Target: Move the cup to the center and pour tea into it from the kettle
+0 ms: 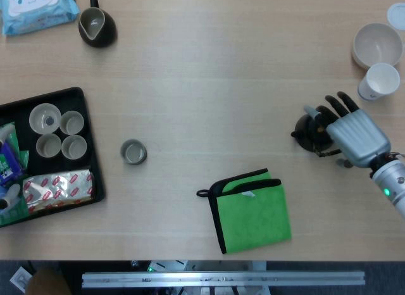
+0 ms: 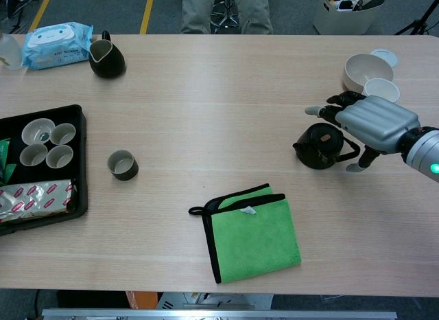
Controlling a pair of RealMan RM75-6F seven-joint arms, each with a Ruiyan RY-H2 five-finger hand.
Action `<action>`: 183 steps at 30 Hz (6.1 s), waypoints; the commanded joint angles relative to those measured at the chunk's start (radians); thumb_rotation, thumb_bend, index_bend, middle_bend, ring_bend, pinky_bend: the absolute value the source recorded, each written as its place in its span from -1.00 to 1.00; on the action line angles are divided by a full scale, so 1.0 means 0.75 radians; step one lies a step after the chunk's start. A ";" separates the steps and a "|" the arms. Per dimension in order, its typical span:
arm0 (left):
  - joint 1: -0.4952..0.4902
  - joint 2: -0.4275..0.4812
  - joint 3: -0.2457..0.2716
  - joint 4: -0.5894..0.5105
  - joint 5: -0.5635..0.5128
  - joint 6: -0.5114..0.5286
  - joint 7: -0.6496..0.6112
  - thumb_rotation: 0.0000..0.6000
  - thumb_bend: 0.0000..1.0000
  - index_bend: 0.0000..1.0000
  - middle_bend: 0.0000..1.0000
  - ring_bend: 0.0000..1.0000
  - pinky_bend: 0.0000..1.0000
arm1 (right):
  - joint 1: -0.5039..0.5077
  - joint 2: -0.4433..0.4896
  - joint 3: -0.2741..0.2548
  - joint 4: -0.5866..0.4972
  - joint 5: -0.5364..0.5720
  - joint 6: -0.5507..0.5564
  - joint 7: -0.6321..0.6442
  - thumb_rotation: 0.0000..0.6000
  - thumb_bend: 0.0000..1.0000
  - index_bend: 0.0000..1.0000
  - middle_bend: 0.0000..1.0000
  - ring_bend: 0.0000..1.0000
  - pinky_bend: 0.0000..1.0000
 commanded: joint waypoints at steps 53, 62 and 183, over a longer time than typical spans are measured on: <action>-0.005 0.015 0.017 0.007 0.027 -0.025 -0.037 1.00 -0.43 -0.90 -0.93 -0.96 -0.97 | -0.036 0.119 -0.039 -0.162 0.003 -0.062 0.201 1.00 -1.00 -0.45 -0.31 -0.35 -1.00; -0.004 0.015 0.020 0.006 0.024 -0.025 -0.035 1.00 -0.44 -0.90 -0.93 -0.96 -0.97 | -0.037 0.086 -0.042 -0.139 0.008 -0.073 0.195 1.00 -1.00 -0.45 -0.30 -0.35 -1.00; -0.060 -0.007 -0.017 0.012 0.031 -0.057 -0.026 1.00 -0.43 -0.90 -0.93 -0.96 -0.97 | 0.040 0.210 0.182 -0.163 0.061 0.017 0.391 0.52 -0.18 1.00 0.89 0.82 -0.97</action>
